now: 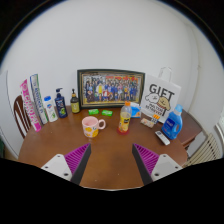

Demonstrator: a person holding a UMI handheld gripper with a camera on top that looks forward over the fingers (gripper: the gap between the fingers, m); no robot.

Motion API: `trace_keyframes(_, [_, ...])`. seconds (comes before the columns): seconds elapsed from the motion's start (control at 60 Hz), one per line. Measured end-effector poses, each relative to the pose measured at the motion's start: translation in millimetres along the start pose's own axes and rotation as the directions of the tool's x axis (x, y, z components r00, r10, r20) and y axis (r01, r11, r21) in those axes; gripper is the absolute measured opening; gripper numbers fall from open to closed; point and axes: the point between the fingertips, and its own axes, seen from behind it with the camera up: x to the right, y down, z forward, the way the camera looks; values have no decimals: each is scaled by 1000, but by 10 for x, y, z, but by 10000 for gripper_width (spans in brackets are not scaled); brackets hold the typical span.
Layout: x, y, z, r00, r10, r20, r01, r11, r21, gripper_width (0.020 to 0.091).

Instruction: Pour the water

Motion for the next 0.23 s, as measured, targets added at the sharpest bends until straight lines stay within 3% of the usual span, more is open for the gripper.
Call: trace_keyframes(0.233, [37,121,-344,1000,16,-14,-16,1000,-3,854])
